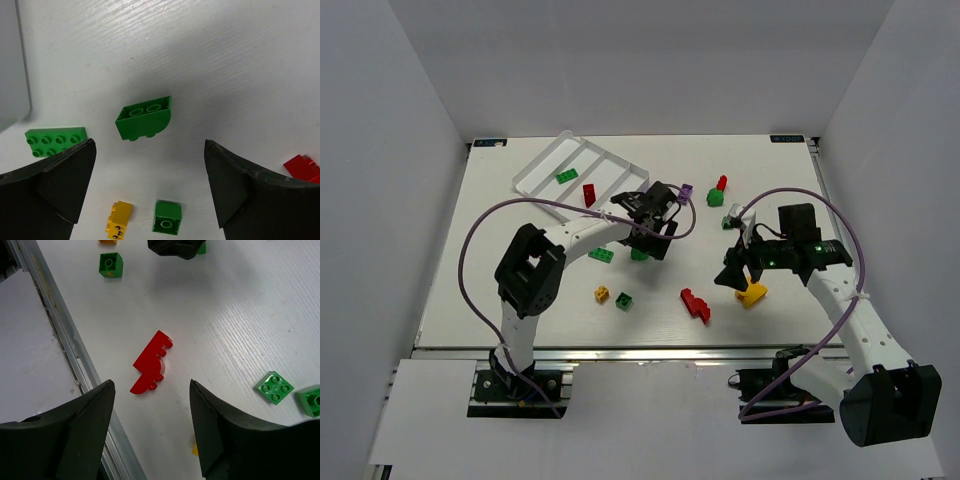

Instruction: Sort the legos into containers by color

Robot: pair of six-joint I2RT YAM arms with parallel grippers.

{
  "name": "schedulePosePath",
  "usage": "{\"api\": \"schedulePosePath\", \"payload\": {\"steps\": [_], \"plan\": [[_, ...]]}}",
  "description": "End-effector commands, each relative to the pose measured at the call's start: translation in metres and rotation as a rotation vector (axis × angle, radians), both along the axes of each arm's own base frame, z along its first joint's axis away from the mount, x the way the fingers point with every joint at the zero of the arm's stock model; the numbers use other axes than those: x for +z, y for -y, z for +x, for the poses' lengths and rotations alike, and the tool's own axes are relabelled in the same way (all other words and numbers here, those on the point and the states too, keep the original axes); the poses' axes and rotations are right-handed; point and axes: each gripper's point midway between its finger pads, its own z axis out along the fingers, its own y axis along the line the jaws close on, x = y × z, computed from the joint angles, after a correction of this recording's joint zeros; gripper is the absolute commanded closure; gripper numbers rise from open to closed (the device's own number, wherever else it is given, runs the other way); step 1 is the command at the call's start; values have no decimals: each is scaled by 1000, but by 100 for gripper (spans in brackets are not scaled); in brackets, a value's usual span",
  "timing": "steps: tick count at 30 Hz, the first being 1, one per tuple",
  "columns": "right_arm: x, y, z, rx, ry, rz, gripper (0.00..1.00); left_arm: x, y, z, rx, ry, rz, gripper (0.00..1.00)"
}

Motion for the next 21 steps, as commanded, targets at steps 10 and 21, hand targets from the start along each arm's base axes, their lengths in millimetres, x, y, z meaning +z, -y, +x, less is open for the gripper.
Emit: {"api": "schedulePosePath", "payload": {"steps": [10, 21], "plan": [[11, -3, 8, 1, 36, 32, 34, 42, 5, -6, -636, 170, 12, 8], [12, 0, 9, -14, 39, 28, 34, 14, -3, 11, -767, 119, 10, 13]]}}
